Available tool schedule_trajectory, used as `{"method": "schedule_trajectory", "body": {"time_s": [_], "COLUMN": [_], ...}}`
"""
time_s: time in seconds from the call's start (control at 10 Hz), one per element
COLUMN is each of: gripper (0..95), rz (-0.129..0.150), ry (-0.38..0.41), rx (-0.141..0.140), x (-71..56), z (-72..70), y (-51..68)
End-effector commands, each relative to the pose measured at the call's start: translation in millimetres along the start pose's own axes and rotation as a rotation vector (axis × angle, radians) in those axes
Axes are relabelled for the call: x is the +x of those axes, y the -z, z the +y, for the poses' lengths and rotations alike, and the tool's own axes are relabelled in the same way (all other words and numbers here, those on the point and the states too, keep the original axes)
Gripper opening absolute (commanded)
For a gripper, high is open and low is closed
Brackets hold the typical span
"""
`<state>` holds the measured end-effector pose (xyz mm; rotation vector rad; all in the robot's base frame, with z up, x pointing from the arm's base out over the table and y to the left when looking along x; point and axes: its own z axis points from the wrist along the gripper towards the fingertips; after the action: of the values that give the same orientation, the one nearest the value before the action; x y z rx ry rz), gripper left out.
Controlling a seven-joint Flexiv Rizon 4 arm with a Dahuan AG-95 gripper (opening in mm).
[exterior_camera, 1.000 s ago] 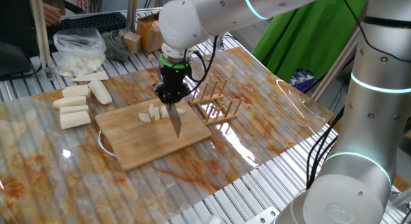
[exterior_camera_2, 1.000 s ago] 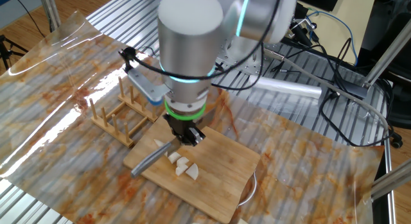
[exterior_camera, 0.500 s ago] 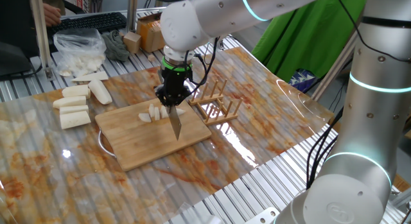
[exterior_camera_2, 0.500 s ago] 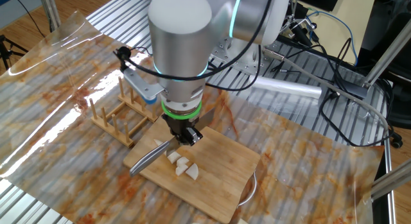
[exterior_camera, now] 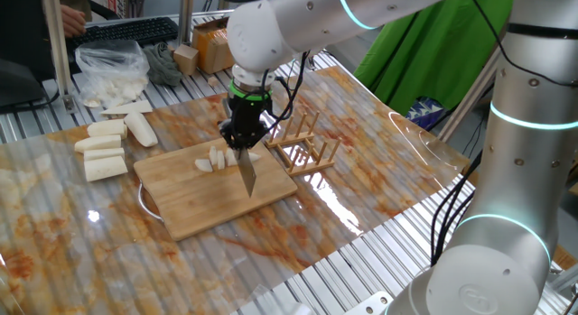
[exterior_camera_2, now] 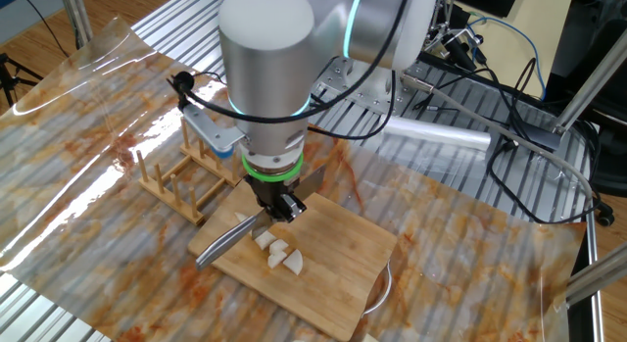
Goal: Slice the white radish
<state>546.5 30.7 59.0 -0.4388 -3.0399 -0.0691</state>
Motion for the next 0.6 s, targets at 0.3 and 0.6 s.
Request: {"method": "schedule_trajectory", "body": {"time_s": [0.3,0.6], "gripper": [0.0,0.0], "rz": [-0.003,-0.011], "ry": [-0.001,-0.001], "rx": [-0.004,-0.010], "x": [-1.5,0.9], "z": [3.5,1.4], "y": [-15.4,-24.7]}}
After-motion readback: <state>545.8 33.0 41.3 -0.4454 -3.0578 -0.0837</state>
